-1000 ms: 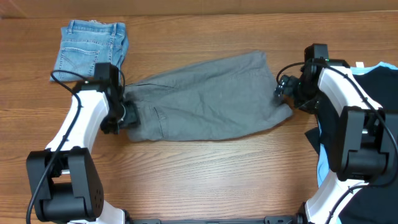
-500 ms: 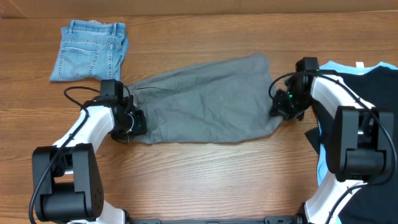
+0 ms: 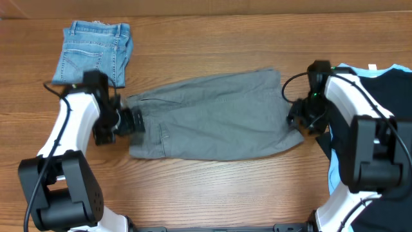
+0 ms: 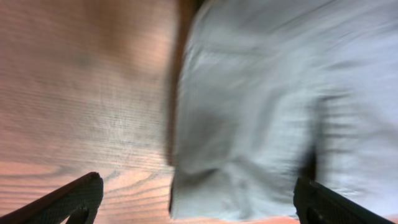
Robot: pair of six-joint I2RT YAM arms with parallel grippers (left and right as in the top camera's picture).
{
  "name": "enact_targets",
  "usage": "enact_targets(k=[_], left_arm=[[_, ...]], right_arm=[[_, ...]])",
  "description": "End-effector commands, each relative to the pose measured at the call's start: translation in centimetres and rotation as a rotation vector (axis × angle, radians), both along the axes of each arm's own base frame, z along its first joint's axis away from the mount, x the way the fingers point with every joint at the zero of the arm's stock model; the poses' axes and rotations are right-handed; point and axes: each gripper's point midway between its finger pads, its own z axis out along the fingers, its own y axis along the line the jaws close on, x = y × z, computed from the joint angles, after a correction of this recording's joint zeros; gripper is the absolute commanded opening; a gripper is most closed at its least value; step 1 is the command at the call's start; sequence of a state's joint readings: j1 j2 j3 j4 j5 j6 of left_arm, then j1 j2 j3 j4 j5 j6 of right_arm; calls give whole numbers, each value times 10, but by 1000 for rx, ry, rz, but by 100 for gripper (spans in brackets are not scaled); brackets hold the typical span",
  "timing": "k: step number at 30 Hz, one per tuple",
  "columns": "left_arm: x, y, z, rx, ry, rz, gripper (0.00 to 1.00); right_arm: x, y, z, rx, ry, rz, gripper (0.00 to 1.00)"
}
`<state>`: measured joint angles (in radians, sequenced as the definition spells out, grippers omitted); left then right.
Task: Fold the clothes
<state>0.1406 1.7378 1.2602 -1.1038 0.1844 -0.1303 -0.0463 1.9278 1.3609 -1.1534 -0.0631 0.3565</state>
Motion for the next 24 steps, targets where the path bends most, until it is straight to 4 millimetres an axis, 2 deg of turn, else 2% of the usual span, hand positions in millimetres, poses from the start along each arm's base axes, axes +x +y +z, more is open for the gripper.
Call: enact_targets(k=[1,3,4,5,6,7,8,11,12,15,16,21,24], left_arm=[[31,-19,36,-85,-125,-88,100],[48,-41,54,-205,-212,-121,100],[53,-54,62,-277,-252,-150,99],[57,-70,71,-361,-297,-197,92],[59,-81,76,-411,-327,-236,89],[60,-88,77,-426,-340,-267,97],[60,-92,72,-398,-338,-297,100],[58,-98,50,-277,-313,-359,100],[57,-101,43,-244,-308,-384,84],[63,-103,19,-105,-295,-416,19],[68,-101,11,-52,-295,-408,4],[91,-96,-28,98,-292,-389,4],[100,-78,-56,194,-254,-323,4]], right_arm=[[37,37,66,212,-270,163,41],[42,60,80,326,-320,164,13],[43,65,82,350,-326,171,8],[42,72,82,371,-326,182,4],[41,77,79,375,-320,192,4],[39,82,75,376,-315,205,4],[36,90,69,381,-304,225,4],[23,114,50,392,-278,296,4],[19,120,44,395,-274,315,4],[5,139,22,395,-264,387,4],[0,143,14,392,-260,403,4],[-34,141,-25,340,-179,382,4],[-57,128,-43,286,-101,319,4]])
